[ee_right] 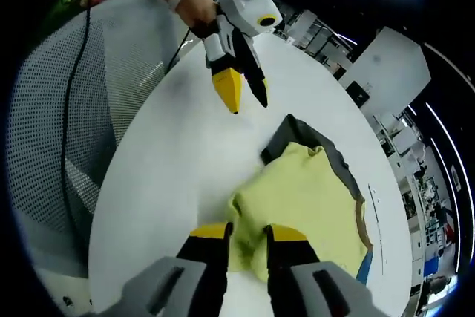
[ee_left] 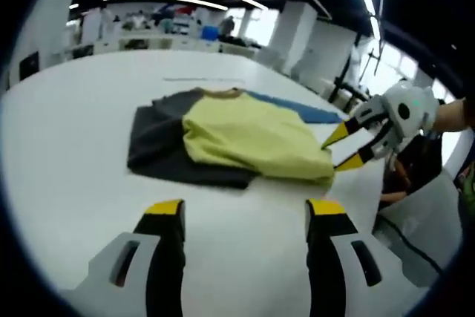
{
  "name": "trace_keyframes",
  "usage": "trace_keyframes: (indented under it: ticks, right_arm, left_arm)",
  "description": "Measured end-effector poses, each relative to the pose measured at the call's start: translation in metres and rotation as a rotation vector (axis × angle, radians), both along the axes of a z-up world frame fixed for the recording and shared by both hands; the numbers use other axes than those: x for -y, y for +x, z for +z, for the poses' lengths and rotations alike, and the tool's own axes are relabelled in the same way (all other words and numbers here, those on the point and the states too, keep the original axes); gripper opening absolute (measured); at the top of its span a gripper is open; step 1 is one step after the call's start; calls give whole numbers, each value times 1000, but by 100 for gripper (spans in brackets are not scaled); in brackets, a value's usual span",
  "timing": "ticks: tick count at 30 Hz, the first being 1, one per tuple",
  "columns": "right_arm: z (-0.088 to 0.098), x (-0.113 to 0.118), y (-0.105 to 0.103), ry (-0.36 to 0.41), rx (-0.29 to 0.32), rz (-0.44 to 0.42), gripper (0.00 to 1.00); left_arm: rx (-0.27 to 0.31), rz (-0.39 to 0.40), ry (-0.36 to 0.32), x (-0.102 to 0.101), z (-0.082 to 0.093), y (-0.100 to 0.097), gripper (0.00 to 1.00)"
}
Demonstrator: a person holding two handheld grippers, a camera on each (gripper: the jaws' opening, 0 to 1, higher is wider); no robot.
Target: Fold the garment on the visible template until the final outline fits inside the template.
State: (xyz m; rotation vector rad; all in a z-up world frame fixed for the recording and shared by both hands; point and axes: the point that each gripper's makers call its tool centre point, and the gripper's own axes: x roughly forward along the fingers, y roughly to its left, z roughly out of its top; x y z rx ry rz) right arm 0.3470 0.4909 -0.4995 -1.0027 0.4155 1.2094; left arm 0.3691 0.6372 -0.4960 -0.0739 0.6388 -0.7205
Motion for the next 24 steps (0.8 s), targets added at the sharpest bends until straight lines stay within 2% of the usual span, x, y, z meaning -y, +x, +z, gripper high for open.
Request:
trace_keyframes:
  ticks: [3, 5, 10, 12, 16, 19, 20, 22, 23, 24]
  right_arm:
    - [1, -1, 3, -1, -1, -4, 0]
    - [3, -1, 6, 5, -11, -18, 0]
    - [14, -4, 11, 71, -138, -111, 0]
    - [25, -7, 16, 116, -209, -159, 0]
    - [55, -9, 42, 196, -278, -229, 0]
    - [77, -9, 70, 259, -325, -294, 0]
    - [79, -9, 74, 263, -325, -295, 0]
    - [90, -7, 97, 292, -334, -329, 0]
    - [91, -6, 101, 294, -334, -334, 0]
    - [98, -6, 115, 306, -329, -347, 0]
  left_arm:
    - [0, 6, 0, -2, 0, 1, 62]
    - [-2, 11, -4, -4, 0, 1, 62]
    - [-5, 18, -4, -6, -1, 0, 62]
    - [-5, 19, -4, -6, -2, -1, 62]
    - [-10, 22, -4, -8, -3, 0, 61]
    - [-11, 24, -6, -7, -4, 1, 61]
    - [-11, 24, -6, -7, -4, 1, 61]
    - [-12, 24, -8, -7, -4, 2, 61]
    - [-12, 25, -8, -6, -4, 1, 61]
    - [-11, 25, -9, -6, -4, 2, 61]
